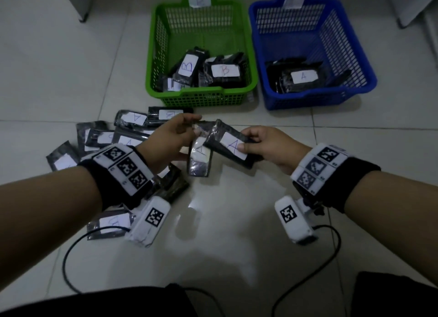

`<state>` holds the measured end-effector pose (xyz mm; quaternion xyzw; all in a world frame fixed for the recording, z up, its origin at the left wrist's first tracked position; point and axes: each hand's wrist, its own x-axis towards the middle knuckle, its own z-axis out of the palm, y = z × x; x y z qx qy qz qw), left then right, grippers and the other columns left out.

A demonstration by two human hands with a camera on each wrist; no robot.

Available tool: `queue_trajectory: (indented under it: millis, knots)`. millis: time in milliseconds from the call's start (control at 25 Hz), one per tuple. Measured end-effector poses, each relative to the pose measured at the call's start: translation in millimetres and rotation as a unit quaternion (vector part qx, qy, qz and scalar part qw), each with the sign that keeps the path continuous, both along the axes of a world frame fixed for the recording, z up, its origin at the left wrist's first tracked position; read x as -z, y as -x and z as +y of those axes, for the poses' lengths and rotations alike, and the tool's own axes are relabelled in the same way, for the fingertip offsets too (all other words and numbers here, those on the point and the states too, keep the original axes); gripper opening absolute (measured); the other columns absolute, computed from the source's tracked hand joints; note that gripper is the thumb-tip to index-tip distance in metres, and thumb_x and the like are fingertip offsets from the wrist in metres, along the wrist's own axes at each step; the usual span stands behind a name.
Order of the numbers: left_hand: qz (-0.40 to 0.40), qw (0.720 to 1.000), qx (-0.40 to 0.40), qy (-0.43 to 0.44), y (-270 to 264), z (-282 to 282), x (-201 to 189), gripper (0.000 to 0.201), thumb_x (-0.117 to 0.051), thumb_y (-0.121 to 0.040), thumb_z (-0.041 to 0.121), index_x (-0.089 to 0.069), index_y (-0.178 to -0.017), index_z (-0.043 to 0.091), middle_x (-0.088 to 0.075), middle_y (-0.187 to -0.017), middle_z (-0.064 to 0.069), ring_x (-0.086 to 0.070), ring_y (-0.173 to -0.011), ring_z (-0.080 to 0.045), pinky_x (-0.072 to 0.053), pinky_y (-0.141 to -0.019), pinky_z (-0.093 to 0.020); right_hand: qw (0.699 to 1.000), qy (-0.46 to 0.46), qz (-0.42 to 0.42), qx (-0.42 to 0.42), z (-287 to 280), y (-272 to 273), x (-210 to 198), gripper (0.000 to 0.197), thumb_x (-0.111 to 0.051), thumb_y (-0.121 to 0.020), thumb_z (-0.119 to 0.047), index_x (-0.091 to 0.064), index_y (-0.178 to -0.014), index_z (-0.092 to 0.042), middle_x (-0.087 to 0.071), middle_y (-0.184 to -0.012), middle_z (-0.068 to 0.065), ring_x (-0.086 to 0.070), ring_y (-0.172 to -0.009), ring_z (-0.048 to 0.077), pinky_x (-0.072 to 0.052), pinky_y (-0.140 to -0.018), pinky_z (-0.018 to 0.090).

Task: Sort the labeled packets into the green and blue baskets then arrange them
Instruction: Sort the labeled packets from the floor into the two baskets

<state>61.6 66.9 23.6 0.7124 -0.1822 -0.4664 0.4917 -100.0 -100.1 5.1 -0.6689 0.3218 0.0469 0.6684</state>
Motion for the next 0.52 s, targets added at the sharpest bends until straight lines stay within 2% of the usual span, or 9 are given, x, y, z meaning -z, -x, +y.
queue_trajectory:
  millis: [120, 200, 280, 360, 440, 520]
  knots:
    - [-0.011, 1.000, -0.023, -0.003, -5, -21, -6, 0.040, -0.057, -0.093, 0.024, -0.045, -0.130, 0.023, -0.059, -0.097, 0.003, -0.057, -0.065, -0.010, -0.054, -0.054, -0.030, 0.997, -0.046, -0.029, 0.052, -11, -8, -9, 0.024, -0.062, -0.087, -0.004, -0.059, -0.110, -0.008, -0.066, -0.089, 0.006, -0.062, -0.072, 0.014, -0.052, -0.052, 0.019]
    - [0.002, 0.999, -0.034, 0.008, -8, -38, -13, 0.043, -0.061, -0.091, 0.017, -0.041, -0.129, 0.017, -0.060, -0.099, 0.000, -0.058, -0.066, -0.011, -0.052, -0.050, -0.026, 0.993, -0.060, -0.050, 0.084, -21, -13, -16, 0.022, -0.060, -0.089, -0.007, -0.058, -0.111, -0.010, -0.066, -0.089, 0.003, -0.063, -0.069, 0.011, -0.051, -0.049, 0.021]
    - [0.041, 0.998, -0.028, 0.049, -11, -53, -23, 0.049, -0.061, -0.087, 0.002, -0.041, -0.129, 0.014, -0.061, -0.101, -0.007, -0.063, -0.071, -0.013, -0.056, -0.055, -0.027, 0.989, -0.056, -0.072, 0.118, -29, -16, -22, 0.015, -0.060, -0.090, -0.010, -0.059, -0.105, -0.013, -0.065, -0.085, 0.003, -0.062, -0.064, 0.011, -0.051, -0.047, 0.023]
    - [0.034, 0.996, 0.003, 0.080, -16, -78, -37, 0.056, -0.060, -0.084, -0.007, -0.041, -0.132, 0.014, -0.060, -0.097, -0.011, -0.065, -0.074, -0.016, -0.057, -0.062, -0.024, 0.982, -0.026, -0.100, 0.161, -49, -18, -30, 0.011, -0.060, -0.091, -0.015, -0.060, -0.102, -0.014, -0.064, -0.083, 0.003, -0.059, -0.063, 0.013, -0.047, -0.044, 0.023]
    - [-0.020, 0.995, 0.032, 0.089, -21, -106, -49, 0.058, -0.063, -0.083, -0.005, -0.043, -0.135, 0.015, -0.062, -0.095, -0.011, -0.065, -0.081, -0.020, -0.056, -0.073, -0.027, 0.972, 0.001, -0.117, 0.206, -72, -21, -35, 0.013, -0.060, -0.091, -0.019, -0.062, -0.103, -0.013, -0.065, -0.086, 0.003, -0.058, -0.067, 0.015, -0.042, -0.040, 0.022]
    - [-0.049, 0.993, 0.027, 0.102, -23, -140, -58, 0.052, -0.065, -0.084, -0.001, -0.047, -0.131, 0.012, -0.066, -0.097, -0.013, -0.066, -0.082, -0.022, -0.058, -0.075, -0.031, 0.956, 0.007, -0.126, 0.265, -99, -24, -41, 0.020, -0.056, -0.094, -0.017, -0.061, -0.111, -0.009, -0.064, -0.094, 0.007, -0.059, -0.070, 0.018, -0.043, -0.038, 0.022]
